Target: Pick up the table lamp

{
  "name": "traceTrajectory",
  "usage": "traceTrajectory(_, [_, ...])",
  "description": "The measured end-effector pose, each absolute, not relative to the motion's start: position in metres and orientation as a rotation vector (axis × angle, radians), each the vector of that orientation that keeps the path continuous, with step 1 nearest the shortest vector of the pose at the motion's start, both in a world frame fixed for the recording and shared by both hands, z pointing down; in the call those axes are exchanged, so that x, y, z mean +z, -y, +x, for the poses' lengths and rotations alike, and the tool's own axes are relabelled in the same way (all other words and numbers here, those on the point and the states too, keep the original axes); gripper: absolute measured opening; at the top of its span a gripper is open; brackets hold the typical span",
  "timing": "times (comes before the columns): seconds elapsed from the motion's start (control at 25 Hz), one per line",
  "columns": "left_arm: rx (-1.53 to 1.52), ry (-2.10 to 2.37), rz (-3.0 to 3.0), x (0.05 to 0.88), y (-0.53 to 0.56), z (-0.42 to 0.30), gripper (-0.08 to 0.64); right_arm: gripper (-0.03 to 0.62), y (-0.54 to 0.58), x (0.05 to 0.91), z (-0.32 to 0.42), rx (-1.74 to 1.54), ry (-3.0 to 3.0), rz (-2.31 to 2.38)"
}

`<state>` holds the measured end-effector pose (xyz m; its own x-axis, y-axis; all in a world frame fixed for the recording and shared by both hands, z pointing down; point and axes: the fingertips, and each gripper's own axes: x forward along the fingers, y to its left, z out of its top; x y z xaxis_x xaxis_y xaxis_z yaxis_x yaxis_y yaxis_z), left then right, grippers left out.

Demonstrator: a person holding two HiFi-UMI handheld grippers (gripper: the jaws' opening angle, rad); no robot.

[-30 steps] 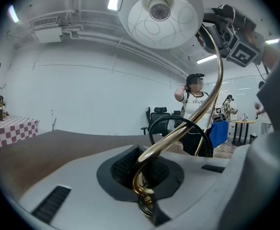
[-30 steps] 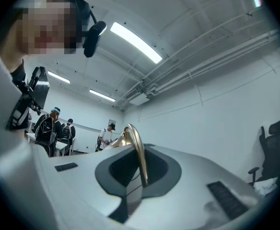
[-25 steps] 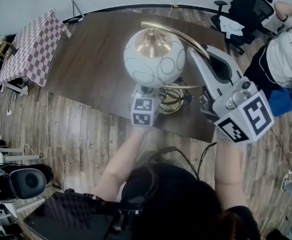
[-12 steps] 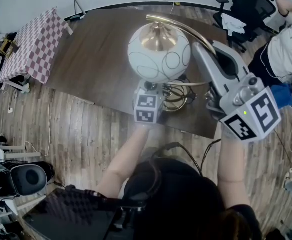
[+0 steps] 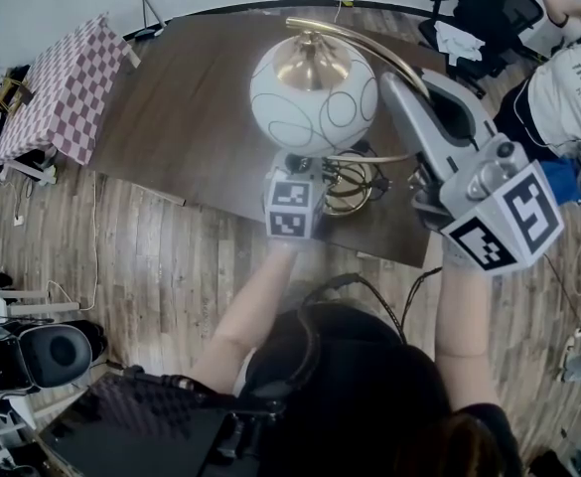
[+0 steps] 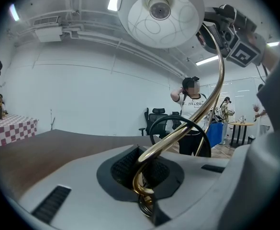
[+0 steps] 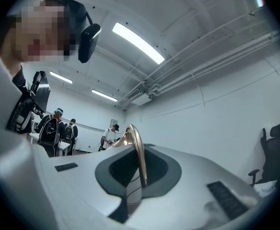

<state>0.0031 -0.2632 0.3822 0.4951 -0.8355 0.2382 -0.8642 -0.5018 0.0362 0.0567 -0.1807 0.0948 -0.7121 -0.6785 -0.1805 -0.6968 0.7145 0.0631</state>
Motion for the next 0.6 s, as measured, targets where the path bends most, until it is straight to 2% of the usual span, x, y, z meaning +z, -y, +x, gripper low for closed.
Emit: traceTrajectory(0.6, [0.296, 1.458, 2.568, 0.3855, 0.2555, 0.0043, 0.0, 0.0, 0.1802, 0.0953, 0.0555, 0.176, -2.781, -1.138])
